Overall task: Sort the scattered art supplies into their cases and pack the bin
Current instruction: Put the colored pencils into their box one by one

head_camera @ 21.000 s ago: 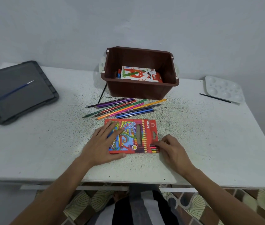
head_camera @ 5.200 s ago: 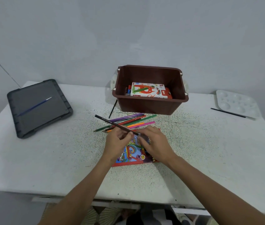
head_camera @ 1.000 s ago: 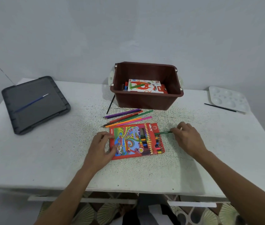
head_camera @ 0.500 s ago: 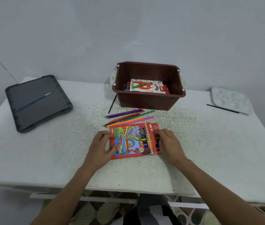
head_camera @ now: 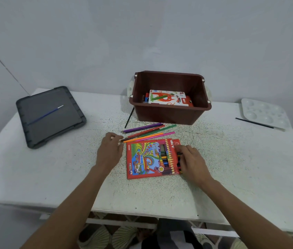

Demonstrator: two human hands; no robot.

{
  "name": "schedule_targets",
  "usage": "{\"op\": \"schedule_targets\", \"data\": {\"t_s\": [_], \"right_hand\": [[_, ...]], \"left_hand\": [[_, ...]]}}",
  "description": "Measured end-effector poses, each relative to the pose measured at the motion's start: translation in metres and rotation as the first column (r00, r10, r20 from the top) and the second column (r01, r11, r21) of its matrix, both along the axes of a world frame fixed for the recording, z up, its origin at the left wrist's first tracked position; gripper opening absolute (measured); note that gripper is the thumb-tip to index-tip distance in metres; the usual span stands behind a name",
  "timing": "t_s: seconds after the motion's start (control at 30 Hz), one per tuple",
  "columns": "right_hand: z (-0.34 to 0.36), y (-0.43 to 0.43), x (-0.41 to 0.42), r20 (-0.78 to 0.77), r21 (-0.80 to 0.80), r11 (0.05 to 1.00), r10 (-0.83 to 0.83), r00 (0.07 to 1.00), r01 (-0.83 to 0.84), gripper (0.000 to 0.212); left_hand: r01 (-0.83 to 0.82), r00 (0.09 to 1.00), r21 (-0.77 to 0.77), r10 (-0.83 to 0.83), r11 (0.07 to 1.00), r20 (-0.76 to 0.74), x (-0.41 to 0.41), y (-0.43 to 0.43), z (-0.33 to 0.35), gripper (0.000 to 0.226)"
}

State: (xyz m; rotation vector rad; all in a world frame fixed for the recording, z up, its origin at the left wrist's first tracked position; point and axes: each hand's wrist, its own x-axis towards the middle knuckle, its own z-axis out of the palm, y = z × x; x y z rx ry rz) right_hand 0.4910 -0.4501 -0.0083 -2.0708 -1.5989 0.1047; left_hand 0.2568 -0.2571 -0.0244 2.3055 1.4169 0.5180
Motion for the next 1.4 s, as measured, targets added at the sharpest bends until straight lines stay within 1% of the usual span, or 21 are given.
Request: {"op": "schedule_targets", "data": {"t_s": [0.07, 0.13, 0.27, 0.33, 0.4, 0.5, 0.57, 0.63, 0.67, 0.73, 0.8, 0.83, 0.9, 1.0, 1.1, 1.2, 1.3, 1.4], "right_hand": [[0.0, 0.001, -0.001, 0.015, 0.02, 1.0, -0.006, 1.0, 0.005, 0.028], [0.0, 0.001, -0.002, 0.027, 0.032, 0.999, -0.009, 1.0, 0.008, 0.028], [0.0, 0.002, -0.002, 0.015, 0.043, 0.999, -0.009, 1.0, 0.008, 0.027], [0.001, 0.002, -0.001, 0.014, 0.034, 0.999, 0.002, 1.0, -0.003, 0.026], [0.001, 0.003, 0.0, 0.008, 0.005, 1.0, 0.002, 1.0, -0.002, 0.025], [-0.001, 0.006, 0.002, -0.009, -0.048, 0.999, -0.014, 1.0, 0.013, 0.031], [-0.004, 0.009, 0.003, -0.021, -0.068, 0.997, -0.026, 0.999, 0.024, 0.032], [-0.004, 0.012, 0.002, -0.019, -0.077, 0.995, -0.067, 0.998, 0.066, 0.031], [-0.004, 0.015, 0.0, 0.008, -0.069, 0.993, -0.096, 0.995, 0.096, 0.031], [-0.001, 0.019, -0.007, 0.079, -0.032, 0.991, -0.127, 0.989, 0.13, 0.036], [0.004, 0.023, -0.016, 0.104, 0.018, 0.995, -0.095, 0.99, 0.093, 0.036], [0.006, 0.026, -0.021, 0.101, 0.042, 0.998, -0.06, 0.993, 0.056, 0.035], [0.01, 0.033, -0.031, 0.074, 0.086, 0.996, 0.018, 0.997, -0.025, 0.032], [0.014, 0.042, -0.041, 0.04, 0.129, 0.981, 0.139, 0.989, -0.143, 0.03], [0.015, 0.046, -0.046, 0.053, 0.156, 0.968, 0.188, 0.981, -0.194, 0.029], [0.015, 0.047, -0.045, 0.071, 0.187, 0.96, 0.2, 0.977, -0.21, 0.024], [0.014, 0.048, -0.043, 0.096, 0.209, 0.949, 0.222, 0.97, -0.238, 0.018], [0.011, 0.047, -0.041, 0.117, 0.223, 0.942, 0.228, 0.967, -0.249, 0.02]], "left_hand": [[0.032, 0.996, 0.043, -0.028, 0.999, -0.081, 0.002, 0.005, 0.003, 0.027], [0.041, 0.992, 0.061, -0.034, 0.997, -0.118, 0.004, 0.008, 0.006, 0.023], [0.088, 0.991, 0.114, -0.075, 0.99, -0.115, 0.002, 0.014, 0.01, 0.015], [0.095, 0.991, 0.164, -0.078, 0.982, -0.111, 0.0, 0.015, 0.01, 0.014], [0.072, 0.996, 0.24, -0.057, 0.968, -0.068, 0.0, 0.014, 0.01, 0.015], [0.02, 0.999, 0.345, -0.032, 0.938, 0.03, -0.001, 0.008, 0.013, 0.014], [-0.031, 0.995, 0.36, -0.006, 0.932, 0.101, -0.002, -0.001, 0.014, 0.014], [-0.088, 0.981, 0.281, 0.034, 0.956, 0.192, 0.0, -0.012, 0.019, 0.013], [-0.11, 0.968, 0.202, 0.059, 0.973, 0.243, 0.003, -0.018, 0.023, 0.011], [-0.129, 0.927, -0.005, 0.123, 0.992, 0.355, 0.008, -0.03, 0.03, 0.008], [-0.117, 0.865, -0.217, 0.206, 0.969, 0.458, 0.013, -0.04, 0.035, 0.01], [-0.094, 0.844, -0.286, 0.229, 0.954, 0.486, 0.015, -0.044, 0.036, 0.01], [-0.021, 0.827, -0.361, 0.219, 0.932, 0.517, 0.019, -0.049, 0.035, 0.01], [0.142, 0.793, -0.433, 0.16, 0.89, 0.588, 0.026, -0.054, 0.033, 0.01], [0.249, 0.759, -0.431, 0.102, 0.867, 0.643, 0.03, -0.059, 0.031, 0.009], [0.296, 0.74, -0.435, 0.083, 0.85, 0.667, 0.033, -0.062, 0.033, 0.011], [0.296, 0.74, -0.457, 0.101, 0.839, 0.665, 0.034, -0.063, 0.033, 0.012], [0.302, 0.743, -0.461, 0.097, 0.834, 0.662, 0.036, -0.063, 0.033, 0.012]]}}
